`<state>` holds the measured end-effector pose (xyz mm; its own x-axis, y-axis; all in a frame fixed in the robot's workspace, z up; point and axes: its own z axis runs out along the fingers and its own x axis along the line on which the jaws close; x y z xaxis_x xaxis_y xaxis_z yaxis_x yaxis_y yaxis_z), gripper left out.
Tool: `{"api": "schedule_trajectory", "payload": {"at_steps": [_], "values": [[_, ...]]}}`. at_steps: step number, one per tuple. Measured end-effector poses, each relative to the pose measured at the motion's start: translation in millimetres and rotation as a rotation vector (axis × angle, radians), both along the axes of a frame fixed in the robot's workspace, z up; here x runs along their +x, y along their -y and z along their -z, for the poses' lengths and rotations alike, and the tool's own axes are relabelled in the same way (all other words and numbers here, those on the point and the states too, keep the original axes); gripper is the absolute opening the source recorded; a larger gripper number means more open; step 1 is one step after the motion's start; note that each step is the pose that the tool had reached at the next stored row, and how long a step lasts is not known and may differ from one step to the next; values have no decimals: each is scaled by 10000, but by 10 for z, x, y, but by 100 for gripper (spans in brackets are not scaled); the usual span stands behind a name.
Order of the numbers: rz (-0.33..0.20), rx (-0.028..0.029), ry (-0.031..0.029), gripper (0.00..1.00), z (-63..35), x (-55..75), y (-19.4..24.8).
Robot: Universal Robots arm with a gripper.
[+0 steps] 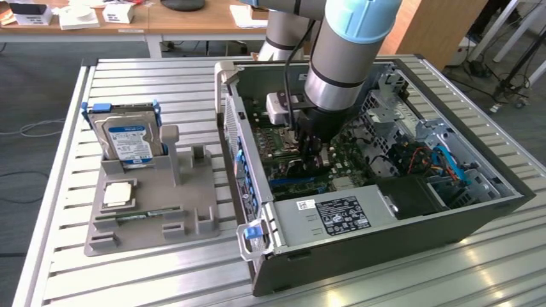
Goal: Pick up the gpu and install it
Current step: 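Insert the gpu into the slot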
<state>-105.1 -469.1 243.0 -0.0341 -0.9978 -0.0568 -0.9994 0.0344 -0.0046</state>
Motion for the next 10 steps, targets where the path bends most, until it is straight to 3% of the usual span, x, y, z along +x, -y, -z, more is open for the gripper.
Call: {"api": "schedule_trajectory", "payload": {"at_steps": [10], "values": [[0, 1, 0, 27, 0, 0, 0]]}}
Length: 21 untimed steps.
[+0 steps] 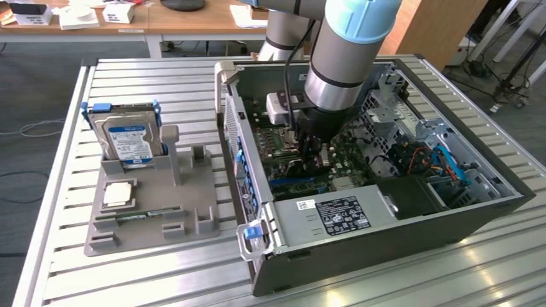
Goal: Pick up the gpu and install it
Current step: 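Insert the gpu into the slot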
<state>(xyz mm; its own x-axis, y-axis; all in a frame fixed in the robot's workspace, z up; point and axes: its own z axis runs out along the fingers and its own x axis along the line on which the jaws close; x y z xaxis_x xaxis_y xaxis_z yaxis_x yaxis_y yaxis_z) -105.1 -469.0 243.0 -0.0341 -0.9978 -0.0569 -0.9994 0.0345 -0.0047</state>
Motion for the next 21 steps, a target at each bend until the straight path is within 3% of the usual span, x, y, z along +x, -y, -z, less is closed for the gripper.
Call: {"api": "schedule_trajectory", "payload": {"at_steps": [21], "values": [[-1, -9, -1, 27, 0, 0, -1]]}}
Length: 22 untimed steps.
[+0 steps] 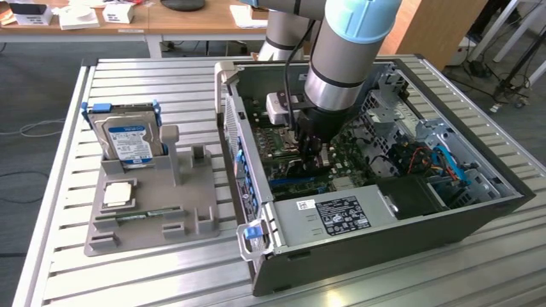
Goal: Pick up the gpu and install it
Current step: 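Insert the gpu into the slot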
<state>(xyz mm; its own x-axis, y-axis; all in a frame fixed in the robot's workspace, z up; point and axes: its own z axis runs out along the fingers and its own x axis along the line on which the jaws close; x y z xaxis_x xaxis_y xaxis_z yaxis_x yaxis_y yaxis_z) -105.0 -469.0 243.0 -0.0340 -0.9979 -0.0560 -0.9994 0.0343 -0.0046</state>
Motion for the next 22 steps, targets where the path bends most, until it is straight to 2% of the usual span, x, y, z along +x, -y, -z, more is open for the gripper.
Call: {"api": "schedule_trajectory", "payload": {"at_steps": [20, 21, 22], "values": [[1, -6, 1, 27, -1, 0, 0], [2, 20, 15, 28, 9, 1, -3], [2, 13, 12, 28, 8, 1, -3]]}}
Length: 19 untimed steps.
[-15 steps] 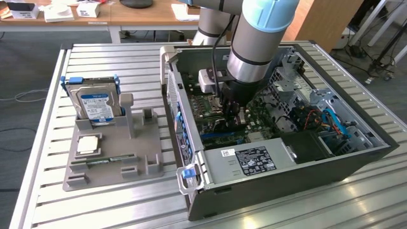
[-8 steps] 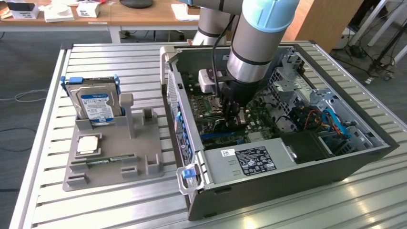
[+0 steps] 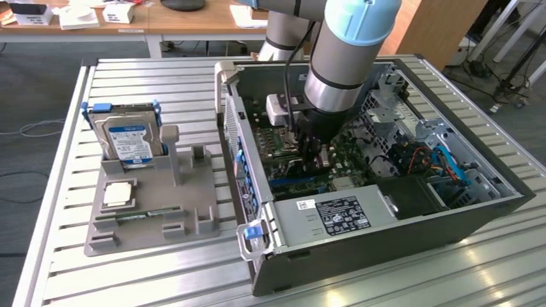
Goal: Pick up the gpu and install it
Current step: 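Insert the gpu into the slot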
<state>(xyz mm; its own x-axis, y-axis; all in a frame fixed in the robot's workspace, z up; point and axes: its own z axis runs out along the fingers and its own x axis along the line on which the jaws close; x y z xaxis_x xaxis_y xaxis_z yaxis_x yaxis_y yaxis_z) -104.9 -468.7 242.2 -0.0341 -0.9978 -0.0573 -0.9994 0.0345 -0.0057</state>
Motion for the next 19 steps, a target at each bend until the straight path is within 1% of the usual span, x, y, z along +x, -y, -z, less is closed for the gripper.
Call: {"api": "schedule_trajectory", "payload": {"at_steps": [1, 2, 3, 19], "values": [[0, -3, -3, 33, -2, -1, 1], [0, -16, -10, 33, -8, -1, 3], [0, -16, -10, 40, -8, -1, 3], [0, -24, -13, 40, -17, -1, 3]]}}
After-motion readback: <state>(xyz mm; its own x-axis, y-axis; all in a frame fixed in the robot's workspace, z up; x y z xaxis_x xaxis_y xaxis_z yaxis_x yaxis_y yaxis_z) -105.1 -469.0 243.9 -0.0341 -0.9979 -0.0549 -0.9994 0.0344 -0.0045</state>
